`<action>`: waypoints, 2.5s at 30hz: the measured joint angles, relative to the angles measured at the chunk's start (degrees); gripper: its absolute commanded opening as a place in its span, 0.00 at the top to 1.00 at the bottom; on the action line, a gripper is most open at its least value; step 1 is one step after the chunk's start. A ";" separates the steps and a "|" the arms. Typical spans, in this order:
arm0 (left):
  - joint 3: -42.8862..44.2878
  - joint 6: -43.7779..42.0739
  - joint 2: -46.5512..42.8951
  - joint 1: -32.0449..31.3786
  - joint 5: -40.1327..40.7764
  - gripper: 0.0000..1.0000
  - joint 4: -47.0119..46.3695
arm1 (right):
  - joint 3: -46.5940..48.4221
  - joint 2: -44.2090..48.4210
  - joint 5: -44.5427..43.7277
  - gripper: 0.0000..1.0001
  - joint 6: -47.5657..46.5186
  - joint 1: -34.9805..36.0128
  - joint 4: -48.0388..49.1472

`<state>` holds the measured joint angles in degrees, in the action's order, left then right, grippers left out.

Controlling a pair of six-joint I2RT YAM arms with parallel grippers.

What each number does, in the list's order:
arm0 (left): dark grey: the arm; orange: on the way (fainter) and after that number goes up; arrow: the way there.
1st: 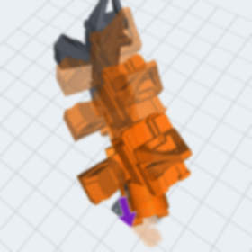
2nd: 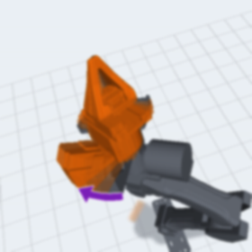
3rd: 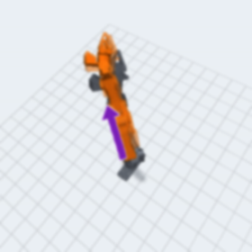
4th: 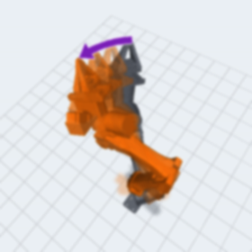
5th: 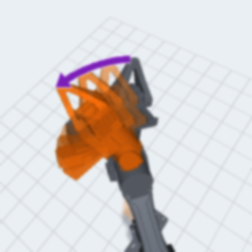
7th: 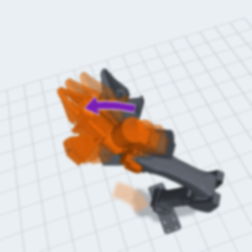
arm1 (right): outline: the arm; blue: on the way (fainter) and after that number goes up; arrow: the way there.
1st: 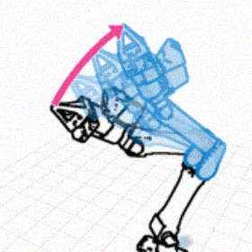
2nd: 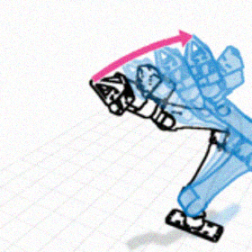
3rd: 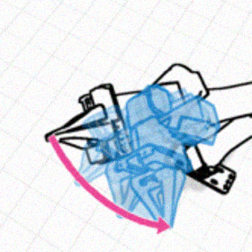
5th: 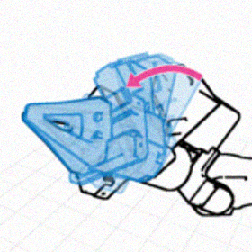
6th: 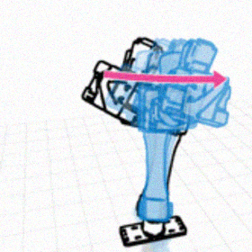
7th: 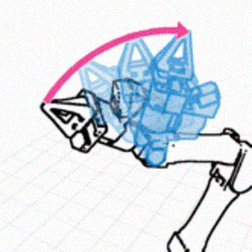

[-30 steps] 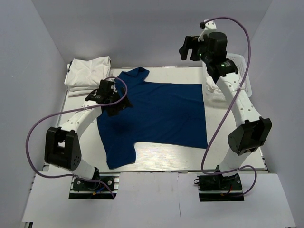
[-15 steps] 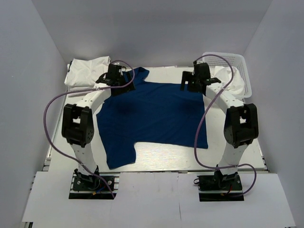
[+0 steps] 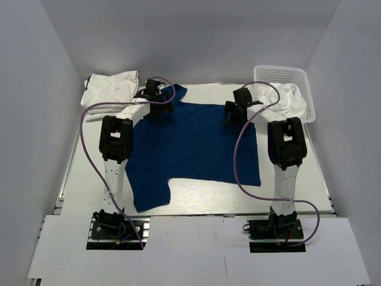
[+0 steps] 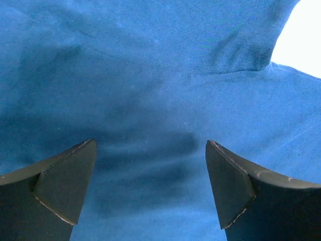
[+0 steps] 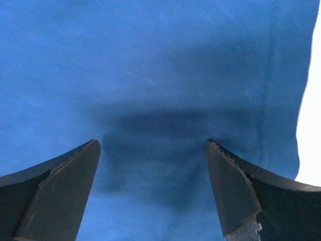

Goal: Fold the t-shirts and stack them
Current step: Flatten out the tshirt, then grap the side of the flattened tshirt closest away from the robot with both arms

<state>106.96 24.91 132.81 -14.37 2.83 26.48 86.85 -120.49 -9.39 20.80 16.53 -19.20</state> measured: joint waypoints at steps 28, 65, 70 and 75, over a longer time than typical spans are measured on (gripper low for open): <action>12.79 1.07 6.23 1.53 -5.99 0.00 1.44 | 24.00 -13.62 2.34 0.09 -13.31 -0.61 -5.84; -75.34 27.93 -59.76 -11.56 -15.65 1.00 16.61 | -19.23 24.06 -2.38 0.09 -1.16 2.56 11.67; -74.07 27.41 -58.51 -12.09 -14.53 1.00 16.52 | -29.46 29.29 -4.87 0.09 6.05 1.88 10.99; -74.12 25.42 -61.07 -12.11 -11.65 1.00 16.46 | -37.03 36.98 -7.43 0.09 10.91 1.11 8.26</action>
<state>32.84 50.33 71.75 -26.48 -8.82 42.94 49.82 -83.50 -16.82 31.70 17.65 -10.94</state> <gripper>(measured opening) 0.033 0.907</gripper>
